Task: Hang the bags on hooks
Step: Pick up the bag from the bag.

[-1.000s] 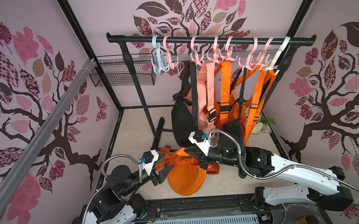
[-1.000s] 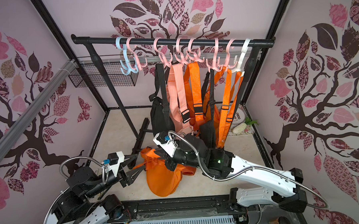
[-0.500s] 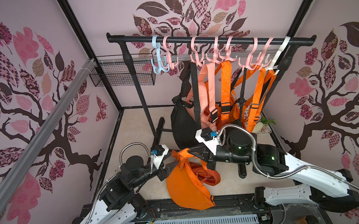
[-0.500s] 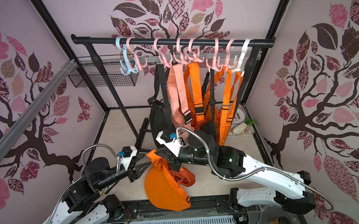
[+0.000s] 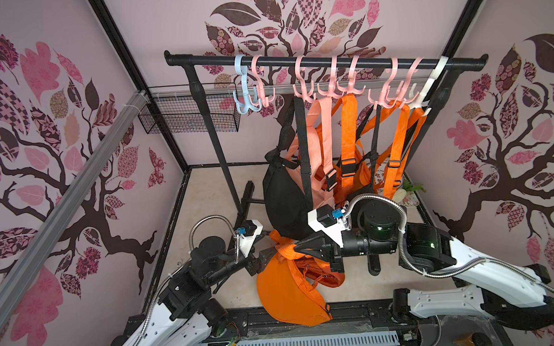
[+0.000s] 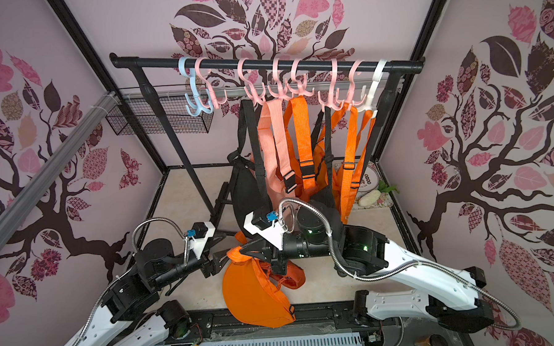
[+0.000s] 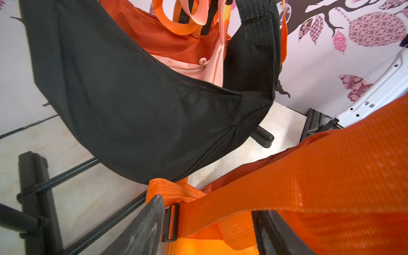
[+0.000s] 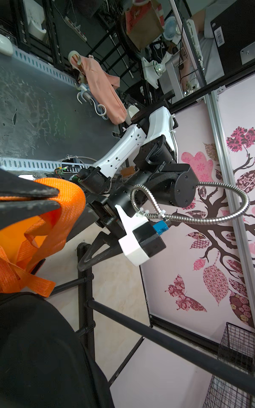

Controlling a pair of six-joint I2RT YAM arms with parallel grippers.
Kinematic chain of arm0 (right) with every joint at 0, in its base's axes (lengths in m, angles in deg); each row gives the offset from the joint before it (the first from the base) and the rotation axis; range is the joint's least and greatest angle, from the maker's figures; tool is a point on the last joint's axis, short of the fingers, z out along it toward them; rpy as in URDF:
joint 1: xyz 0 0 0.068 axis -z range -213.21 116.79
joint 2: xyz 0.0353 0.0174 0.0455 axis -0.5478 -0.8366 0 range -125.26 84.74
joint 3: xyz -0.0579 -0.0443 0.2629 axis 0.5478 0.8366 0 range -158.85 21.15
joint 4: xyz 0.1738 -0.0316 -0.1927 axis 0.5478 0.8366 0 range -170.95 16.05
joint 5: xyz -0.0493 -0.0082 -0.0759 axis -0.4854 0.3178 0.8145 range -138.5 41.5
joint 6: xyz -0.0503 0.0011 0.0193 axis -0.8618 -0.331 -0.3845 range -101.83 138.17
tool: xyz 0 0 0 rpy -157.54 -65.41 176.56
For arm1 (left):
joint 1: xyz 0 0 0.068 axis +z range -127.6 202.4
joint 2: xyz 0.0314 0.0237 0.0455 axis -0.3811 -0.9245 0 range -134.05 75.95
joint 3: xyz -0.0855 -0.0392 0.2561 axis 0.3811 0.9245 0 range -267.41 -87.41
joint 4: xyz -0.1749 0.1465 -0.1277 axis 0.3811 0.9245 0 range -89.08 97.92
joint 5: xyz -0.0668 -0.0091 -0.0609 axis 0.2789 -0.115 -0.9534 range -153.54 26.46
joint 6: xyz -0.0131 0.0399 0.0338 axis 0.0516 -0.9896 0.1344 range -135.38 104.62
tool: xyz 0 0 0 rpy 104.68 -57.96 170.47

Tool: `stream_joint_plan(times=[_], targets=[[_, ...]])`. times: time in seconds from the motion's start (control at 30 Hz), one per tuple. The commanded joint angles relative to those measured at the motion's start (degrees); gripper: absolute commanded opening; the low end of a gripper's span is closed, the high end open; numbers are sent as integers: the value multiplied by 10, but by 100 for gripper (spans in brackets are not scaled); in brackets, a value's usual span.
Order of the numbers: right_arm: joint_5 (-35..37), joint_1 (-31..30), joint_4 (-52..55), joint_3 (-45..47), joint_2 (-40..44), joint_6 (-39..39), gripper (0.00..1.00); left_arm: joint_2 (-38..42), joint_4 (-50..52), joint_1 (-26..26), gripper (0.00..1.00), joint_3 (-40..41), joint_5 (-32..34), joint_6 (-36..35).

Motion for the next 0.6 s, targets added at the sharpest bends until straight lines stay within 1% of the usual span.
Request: stream_joint_plan(times=[0.0, 0.1, 0.17, 0.27, 0.3, 0.37, 0.43, 0.5, 0.57], targets=[[-26, 1, -12, -21, 8, -6, 0, -26, -15, -1, 61, -37, -44, 3], [-41, 1, -11, -21, 15, -7, 0, -37, -34, -5, 59, -29, -44, 4], [-50, 1, -10, -19, 17, -6, 0, -47, -36, -6, 52, -33, -46, 4], [-50, 1, -19, -1, 29, -4, 0, -51, -44, -6, 34, -43, -45, 3], [-46, 1, -24, 6, 33, -2, 0, -49, -57, -6, 26, -41, -41, 5], [-37, 1, -28, 16, 41, 1, 0, -47, -72, -6, 15, -41, -36, 9], [-11, 1, -35, 31, 54, 7, 0, -44, -53, -6, 0, -55, -10, -4], [27, 1, -44, 53, 73, 18, 0, -28, -37, -6, 0, -60, 25, -10], [76, 1, -52, 81, 90, 30, 0, -2, -21, -6, 0, -61, 77, -12]])
